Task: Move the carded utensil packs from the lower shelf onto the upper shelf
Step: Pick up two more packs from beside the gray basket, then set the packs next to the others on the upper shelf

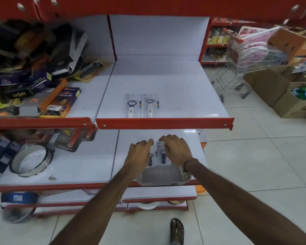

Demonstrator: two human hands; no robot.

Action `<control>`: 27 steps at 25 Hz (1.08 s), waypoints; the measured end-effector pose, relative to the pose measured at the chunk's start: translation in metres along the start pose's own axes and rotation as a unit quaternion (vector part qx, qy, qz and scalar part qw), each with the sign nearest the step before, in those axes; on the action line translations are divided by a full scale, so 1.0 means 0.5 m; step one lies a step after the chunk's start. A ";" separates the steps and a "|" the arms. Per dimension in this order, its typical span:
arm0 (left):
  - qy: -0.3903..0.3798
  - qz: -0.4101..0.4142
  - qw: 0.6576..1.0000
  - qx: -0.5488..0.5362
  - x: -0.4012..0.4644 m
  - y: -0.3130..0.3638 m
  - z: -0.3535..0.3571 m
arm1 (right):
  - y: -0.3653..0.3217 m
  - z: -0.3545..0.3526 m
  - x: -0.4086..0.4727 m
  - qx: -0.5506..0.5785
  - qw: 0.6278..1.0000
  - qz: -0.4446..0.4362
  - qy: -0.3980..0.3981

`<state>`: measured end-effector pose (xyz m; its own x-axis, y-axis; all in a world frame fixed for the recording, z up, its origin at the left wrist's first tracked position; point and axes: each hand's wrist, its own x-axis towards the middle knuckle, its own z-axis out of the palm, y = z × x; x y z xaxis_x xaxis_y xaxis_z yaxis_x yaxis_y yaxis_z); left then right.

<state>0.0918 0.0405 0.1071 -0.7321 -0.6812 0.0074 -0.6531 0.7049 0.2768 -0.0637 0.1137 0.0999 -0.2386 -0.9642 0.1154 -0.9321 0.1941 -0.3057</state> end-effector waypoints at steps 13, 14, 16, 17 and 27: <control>0.265 0.113 0.947 -0.145 0.138 0.139 -0.379 | -0.008 -0.424 0.044 0.108 0.967 0.036 0.229; 0.250 0.103 0.950 -0.153 0.164 0.140 -0.388 | -0.005 -0.441 0.064 0.099 0.970 0.039 0.219; 0.215 0.076 0.952 -0.203 0.213 0.138 -0.394 | 0.008 -0.464 0.103 0.085 0.975 0.050 0.201; 0.204 0.060 0.951 -0.226 0.236 0.138 -0.394 | 0.018 -0.473 0.123 0.082 0.976 0.058 0.195; 0.099 0.023 0.981 -0.162 0.375 0.130 -0.283 | 0.116 -0.391 0.246 0.063 0.990 0.091 0.092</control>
<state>-0.0605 -0.0692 0.2622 -0.6870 -0.6972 0.2050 -0.4998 0.6580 0.5632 -0.2004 0.0417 0.2812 -0.4556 -0.8639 0.2147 -0.8307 0.3260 -0.4513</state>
